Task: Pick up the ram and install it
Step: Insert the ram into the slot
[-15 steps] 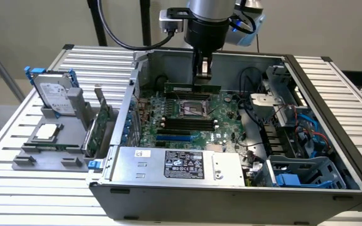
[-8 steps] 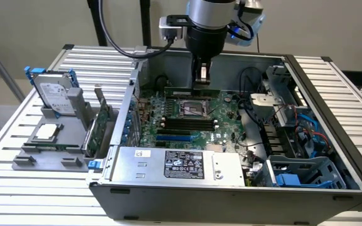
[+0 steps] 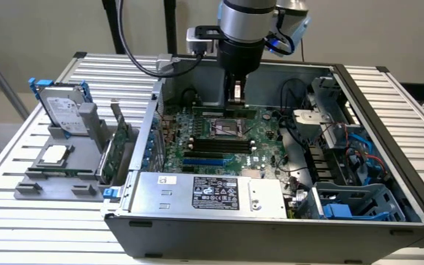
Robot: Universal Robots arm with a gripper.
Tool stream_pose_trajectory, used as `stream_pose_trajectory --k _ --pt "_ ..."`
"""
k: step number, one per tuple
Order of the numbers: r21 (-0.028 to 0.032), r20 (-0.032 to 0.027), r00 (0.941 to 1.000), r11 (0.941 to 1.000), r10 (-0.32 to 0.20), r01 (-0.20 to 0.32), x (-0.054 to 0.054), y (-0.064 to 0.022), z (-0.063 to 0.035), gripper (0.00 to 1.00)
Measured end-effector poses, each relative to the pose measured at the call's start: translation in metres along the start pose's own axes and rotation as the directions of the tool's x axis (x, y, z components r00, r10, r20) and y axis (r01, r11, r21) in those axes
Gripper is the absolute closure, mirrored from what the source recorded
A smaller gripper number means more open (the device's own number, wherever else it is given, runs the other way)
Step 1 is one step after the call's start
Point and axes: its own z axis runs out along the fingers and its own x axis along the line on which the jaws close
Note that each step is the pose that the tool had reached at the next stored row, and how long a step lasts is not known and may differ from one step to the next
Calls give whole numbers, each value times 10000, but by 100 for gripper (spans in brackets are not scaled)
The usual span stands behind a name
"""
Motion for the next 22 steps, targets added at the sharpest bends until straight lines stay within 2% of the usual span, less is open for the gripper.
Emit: stream_pose_trajectory --k 22 --pt "0 -1 10000 10000 3 -3 126 -11 395 100"
